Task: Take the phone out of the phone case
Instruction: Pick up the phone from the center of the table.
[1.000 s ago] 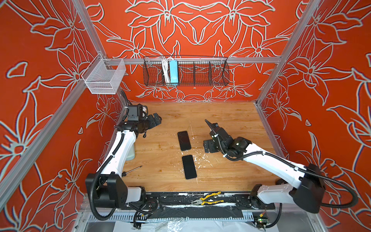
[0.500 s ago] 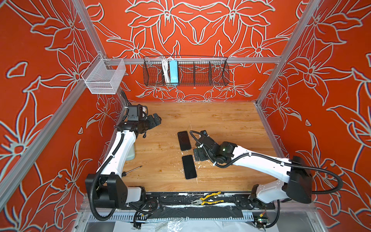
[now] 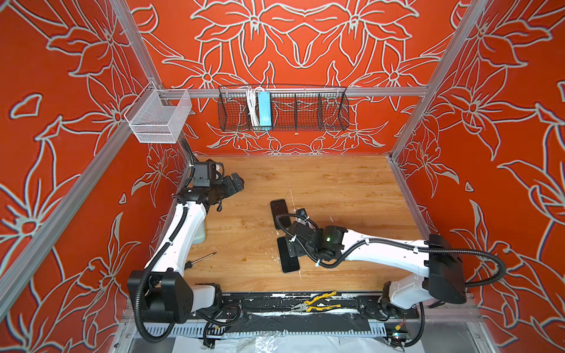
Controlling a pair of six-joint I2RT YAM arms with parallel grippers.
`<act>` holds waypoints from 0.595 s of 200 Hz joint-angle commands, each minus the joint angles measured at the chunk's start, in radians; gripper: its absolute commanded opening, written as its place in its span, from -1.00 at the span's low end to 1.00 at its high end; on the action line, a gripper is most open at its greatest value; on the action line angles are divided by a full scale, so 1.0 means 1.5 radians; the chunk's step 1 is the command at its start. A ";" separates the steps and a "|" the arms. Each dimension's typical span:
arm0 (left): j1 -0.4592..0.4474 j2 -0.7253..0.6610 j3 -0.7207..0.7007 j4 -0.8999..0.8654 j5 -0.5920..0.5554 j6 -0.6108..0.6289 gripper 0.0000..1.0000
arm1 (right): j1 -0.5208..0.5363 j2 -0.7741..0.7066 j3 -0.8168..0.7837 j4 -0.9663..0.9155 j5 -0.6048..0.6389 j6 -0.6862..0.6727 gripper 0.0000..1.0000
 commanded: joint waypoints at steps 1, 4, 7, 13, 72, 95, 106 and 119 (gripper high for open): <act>0.004 -0.002 -0.002 0.011 -0.016 -0.006 0.94 | 0.011 0.007 0.025 -0.024 0.030 0.031 0.95; 0.003 -0.005 -0.005 0.012 -0.019 -0.007 0.94 | 0.012 0.008 0.027 -0.028 0.030 0.033 0.95; 0.004 -0.006 -0.006 0.013 -0.021 -0.007 0.94 | 0.012 0.009 0.028 -0.031 0.031 0.036 0.96; 0.004 -0.010 -0.009 0.015 -0.025 -0.007 0.94 | 0.013 0.010 0.030 -0.041 0.034 0.047 0.95; 0.004 -0.030 -0.027 0.024 -0.041 -0.018 0.94 | 0.022 -0.009 -0.003 0.005 -0.019 0.044 0.96; 0.003 -0.035 -0.030 0.025 -0.046 -0.018 0.94 | 0.035 0.017 0.038 -0.051 -0.002 0.052 0.95; 0.004 -0.036 -0.030 0.026 -0.046 -0.018 0.94 | 0.041 0.038 0.060 -0.075 -0.007 0.059 0.96; 0.003 -0.037 -0.030 0.027 -0.038 -0.016 0.94 | 0.053 0.060 0.079 -0.085 -0.012 0.065 0.95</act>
